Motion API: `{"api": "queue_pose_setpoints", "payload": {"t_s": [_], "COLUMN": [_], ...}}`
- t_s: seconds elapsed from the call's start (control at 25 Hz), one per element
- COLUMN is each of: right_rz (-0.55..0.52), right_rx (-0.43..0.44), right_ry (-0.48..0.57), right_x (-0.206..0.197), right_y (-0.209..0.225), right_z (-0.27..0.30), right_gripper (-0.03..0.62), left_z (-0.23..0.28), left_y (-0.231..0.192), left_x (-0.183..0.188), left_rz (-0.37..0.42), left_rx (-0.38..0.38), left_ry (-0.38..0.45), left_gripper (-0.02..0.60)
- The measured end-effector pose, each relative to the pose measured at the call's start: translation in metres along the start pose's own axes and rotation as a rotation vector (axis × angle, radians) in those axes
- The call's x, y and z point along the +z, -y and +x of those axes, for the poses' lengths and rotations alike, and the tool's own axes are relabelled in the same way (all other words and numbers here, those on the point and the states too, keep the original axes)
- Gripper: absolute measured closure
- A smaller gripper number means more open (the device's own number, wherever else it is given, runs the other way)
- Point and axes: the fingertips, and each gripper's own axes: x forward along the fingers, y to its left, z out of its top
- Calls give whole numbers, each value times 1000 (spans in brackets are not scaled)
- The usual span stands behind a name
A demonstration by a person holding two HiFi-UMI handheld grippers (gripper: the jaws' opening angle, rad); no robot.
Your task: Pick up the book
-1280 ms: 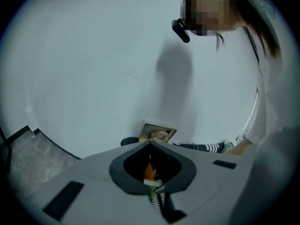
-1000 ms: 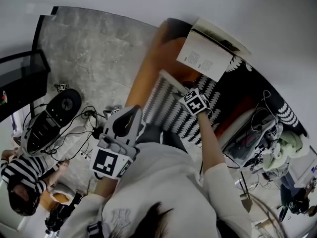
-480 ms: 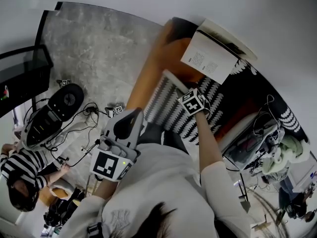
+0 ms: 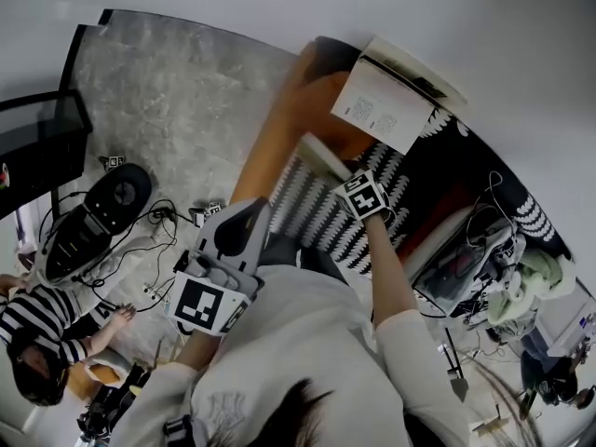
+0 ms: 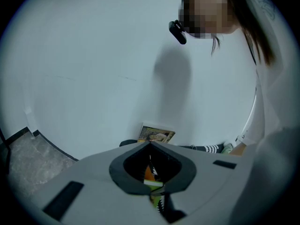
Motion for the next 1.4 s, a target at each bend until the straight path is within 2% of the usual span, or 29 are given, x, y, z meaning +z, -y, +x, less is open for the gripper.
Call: {"api": "queue_pose_setpoints", "payload": {"t_s": [0.16,0.4,0.6,0.72,0.96,1.08,1.2,1.4], "right_rz": [127,513,887,1034,1152,1182,1169,1088], "right_rx": [45,91,108,126,212,222,220,186], "right_ry": [82,313,591,756,1009,1133,1228,1343], "right_x": [-3,-12,-35,-42,-47,-51,-57,-60], "right_y": [-10,-13,-9,-9,-32,-37,-48,-72], "right_z": [-20,-58,-105,-135,-197,-232,-264,-322], "right_gripper": [445,445,445,445,445,445,444,444], "left_z": [-12,-35,-59,-71,-91,-97,-105,-115], "left_y": [8,17,25,27,41,47,55,71], "left_x": [5,12,18,22,28,33,33,34], "left_rz": [11,25,29,35,55,58,66,79], "left_rx": [-16,-29,-37,-46,-75,-91,-108,-139], "left_ry": [38,101,154,187,242,269,301,332], "left_gripper": [572,572,572,572,572,572,572,572]}}
